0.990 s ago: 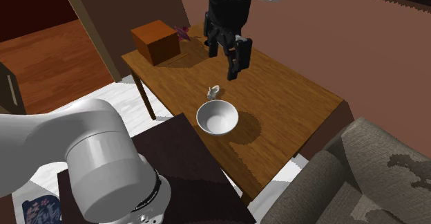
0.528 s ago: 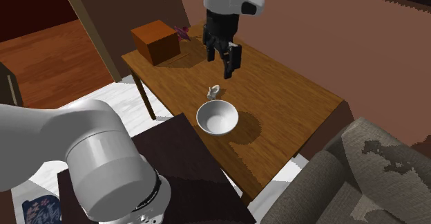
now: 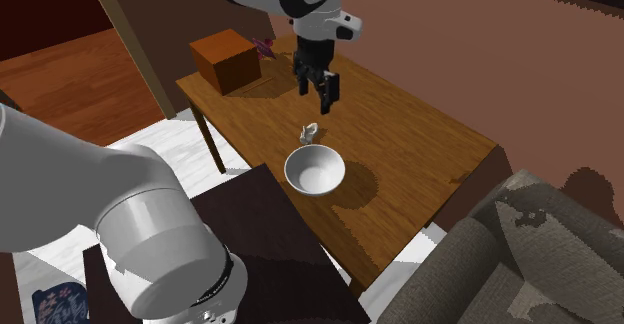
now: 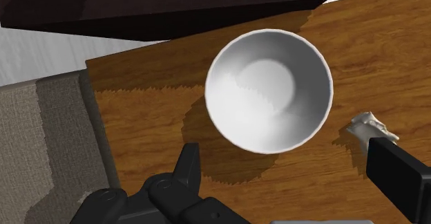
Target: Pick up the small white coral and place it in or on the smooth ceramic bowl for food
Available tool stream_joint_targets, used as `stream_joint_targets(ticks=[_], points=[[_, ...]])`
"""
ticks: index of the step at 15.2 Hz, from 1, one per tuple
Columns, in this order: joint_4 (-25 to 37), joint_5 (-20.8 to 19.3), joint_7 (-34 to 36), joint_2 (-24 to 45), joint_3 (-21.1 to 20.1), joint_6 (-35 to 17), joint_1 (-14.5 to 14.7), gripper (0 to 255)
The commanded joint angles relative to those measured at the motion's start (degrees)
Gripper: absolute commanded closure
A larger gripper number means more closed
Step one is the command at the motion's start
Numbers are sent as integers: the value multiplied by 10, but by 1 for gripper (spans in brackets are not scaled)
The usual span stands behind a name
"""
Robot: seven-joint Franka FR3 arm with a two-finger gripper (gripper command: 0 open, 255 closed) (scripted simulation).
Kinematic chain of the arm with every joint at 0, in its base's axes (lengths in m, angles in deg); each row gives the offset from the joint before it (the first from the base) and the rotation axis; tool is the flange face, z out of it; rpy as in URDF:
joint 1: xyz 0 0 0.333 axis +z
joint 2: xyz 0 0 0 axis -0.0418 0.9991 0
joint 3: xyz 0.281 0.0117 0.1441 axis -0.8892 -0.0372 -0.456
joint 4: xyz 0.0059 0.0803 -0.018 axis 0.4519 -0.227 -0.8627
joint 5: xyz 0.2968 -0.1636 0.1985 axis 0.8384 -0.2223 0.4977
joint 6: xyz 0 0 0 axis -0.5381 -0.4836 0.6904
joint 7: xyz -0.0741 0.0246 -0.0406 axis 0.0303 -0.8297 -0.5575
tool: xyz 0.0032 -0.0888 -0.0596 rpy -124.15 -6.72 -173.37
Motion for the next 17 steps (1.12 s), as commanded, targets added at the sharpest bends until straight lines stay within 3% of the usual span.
stream_joint_targets(ticks=[1, 5, 10, 17], points=[[7, -11, 20, 38, -17, -29, 1, 0], [37, -51, 74, 129, -50, -79, 4, 0], [92, -129, 154, 252, -73, -122, 17, 0], [201, -241, 253, 423, -56, -142, 75, 0]])
